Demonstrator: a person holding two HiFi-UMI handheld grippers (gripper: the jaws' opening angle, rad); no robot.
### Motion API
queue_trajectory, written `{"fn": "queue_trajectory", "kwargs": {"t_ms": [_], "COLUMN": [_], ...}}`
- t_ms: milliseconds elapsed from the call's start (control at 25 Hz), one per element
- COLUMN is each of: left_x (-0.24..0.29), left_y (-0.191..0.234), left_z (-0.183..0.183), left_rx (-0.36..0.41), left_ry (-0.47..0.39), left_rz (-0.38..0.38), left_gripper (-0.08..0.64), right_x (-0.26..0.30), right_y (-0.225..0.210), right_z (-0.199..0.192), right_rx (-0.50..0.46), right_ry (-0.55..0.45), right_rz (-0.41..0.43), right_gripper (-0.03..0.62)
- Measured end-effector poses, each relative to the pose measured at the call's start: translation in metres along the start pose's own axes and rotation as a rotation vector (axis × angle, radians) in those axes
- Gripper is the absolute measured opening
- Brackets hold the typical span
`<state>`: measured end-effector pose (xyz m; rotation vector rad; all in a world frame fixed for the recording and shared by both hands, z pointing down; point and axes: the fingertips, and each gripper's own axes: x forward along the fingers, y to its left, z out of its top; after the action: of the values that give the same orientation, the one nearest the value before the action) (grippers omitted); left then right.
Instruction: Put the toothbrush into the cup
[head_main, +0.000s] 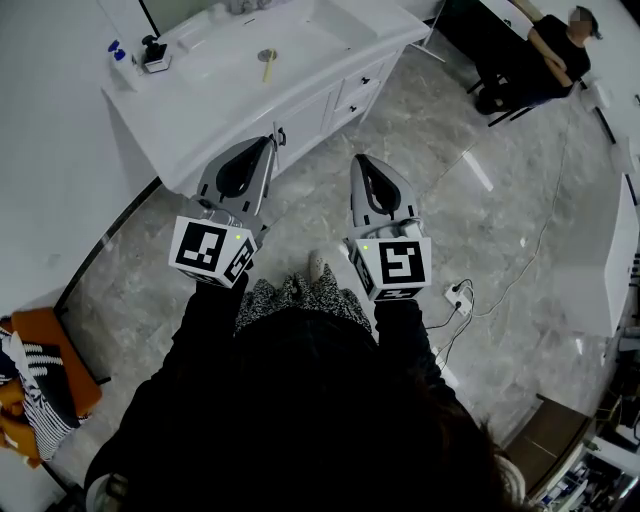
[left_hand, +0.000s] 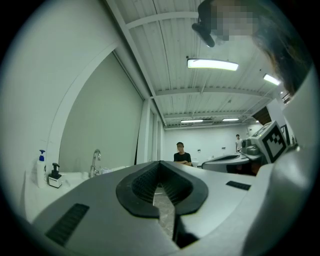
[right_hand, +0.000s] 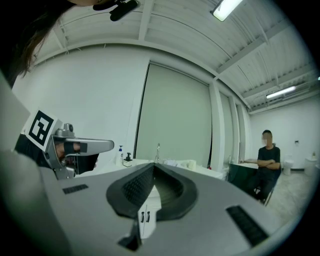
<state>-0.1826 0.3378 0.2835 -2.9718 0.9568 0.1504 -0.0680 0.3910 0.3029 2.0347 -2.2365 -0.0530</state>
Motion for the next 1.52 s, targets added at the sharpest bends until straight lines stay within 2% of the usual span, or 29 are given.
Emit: {"fn": "queue_trajectory", "kwargs": {"t_ms": [240,600,840,1080,1280,1520], "left_x": [0.037,0.115,0.150,0.174,0.186,0.203], "left_y": [0.016,0.040,0.063,0.079,0.092,0.112], "left_z": [-0.002,0.002,-0.014,-0.027,-0.032,-0.052], "left_rx": [0.003,0.048,0.008,0.005,0.011,-0.020], "left_ry": [-0.006,-0.019,0.012,0.036,0.054,0.107], "left_rz": [0.032,0.077,0.128,0.165,0.194,0.204], "left_gripper": [0.008,0.008,0.008,0.009,0.008,0.009], "right_x": [0.040,0.107,0.140,0.170,0.195,0.218], "right_y": [-0.034,-0.091,-0.118,-0.131,-0.131,-0.138], "right_z": [-0.001,0.003,-0.002,-0.008,-0.006,-0.015], "right_rx": [0.005,0.000,0.011,0.008,0.009,0.018], "right_ry": [-0.012,-0.031,-0.005,0.002,-0.028,-0.008], "right_rz": [0.025,0.069,0.100,0.138,0.182,0.194], "right_gripper": [0.006,0.006,0.006,0.006,0.006,0.006]}}
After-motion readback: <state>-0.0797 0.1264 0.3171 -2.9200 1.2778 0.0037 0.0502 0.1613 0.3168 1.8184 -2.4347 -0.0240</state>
